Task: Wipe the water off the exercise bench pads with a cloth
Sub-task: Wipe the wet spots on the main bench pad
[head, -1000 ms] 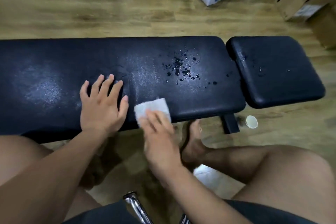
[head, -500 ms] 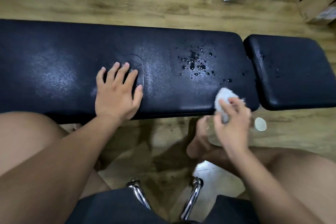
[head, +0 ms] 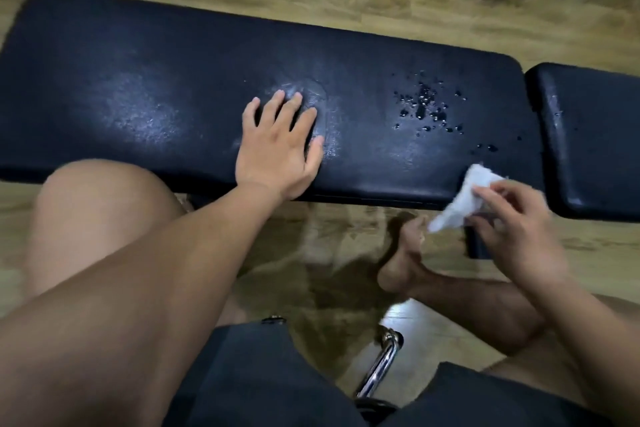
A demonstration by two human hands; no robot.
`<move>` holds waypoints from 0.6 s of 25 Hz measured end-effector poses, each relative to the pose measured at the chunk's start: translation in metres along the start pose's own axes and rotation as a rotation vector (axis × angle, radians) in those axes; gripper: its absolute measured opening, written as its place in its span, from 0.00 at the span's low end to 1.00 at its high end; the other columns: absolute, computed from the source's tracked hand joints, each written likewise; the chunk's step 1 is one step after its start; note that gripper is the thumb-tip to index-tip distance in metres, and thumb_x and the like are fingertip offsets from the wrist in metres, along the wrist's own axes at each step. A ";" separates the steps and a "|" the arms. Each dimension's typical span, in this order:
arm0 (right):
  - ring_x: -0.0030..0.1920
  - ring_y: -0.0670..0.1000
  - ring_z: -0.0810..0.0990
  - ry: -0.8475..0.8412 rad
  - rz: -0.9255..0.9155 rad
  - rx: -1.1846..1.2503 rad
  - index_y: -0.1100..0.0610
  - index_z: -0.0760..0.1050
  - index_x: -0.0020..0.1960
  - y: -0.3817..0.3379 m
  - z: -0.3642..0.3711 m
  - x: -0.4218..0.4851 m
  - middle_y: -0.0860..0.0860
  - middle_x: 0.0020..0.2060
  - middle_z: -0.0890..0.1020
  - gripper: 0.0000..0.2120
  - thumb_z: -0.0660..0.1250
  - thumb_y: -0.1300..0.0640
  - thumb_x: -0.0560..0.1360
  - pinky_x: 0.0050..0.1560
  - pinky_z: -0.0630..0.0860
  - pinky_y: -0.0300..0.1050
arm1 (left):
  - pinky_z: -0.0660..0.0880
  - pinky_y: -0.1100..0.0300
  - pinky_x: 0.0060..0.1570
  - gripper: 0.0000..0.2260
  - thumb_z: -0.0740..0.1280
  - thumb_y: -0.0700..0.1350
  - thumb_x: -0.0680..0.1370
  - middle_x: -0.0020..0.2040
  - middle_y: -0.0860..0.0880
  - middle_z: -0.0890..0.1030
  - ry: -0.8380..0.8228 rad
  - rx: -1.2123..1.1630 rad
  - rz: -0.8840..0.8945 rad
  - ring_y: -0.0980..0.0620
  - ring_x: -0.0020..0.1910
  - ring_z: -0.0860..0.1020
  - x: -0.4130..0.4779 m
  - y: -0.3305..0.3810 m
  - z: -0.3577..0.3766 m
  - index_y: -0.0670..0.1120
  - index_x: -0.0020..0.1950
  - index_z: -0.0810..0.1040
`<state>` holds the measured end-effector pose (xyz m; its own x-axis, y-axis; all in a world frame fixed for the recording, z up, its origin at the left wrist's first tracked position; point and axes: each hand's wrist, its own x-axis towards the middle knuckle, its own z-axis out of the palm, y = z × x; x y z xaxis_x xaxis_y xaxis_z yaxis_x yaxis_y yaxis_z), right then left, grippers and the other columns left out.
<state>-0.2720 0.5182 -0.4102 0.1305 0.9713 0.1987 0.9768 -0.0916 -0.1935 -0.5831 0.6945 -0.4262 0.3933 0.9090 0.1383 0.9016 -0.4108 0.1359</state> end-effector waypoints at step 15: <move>0.50 0.57 0.75 0.066 -0.283 -0.119 0.52 0.77 0.58 -0.080 0.037 0.037 0.54 0.53 0.79 0.25 0.73 0.41 0.65 0.47 0.67 0.52 | 0.53 0.42 0.75 0.23 0.51 0.56 0.81 0.76 0.47 0.67 -0.011 -0.008 -0.004 0.44 0.77 0.60 0.000 -0.001 0.001 0.49 0.71 0.70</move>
<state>-0.3514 0.5692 -0.4229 -0.1426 0.9458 0.2917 0.9884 0.1516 -0.0085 -0.5843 0.6948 -0.4271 0.3915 0.9113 0.1272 0.9017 -0.4075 0.1443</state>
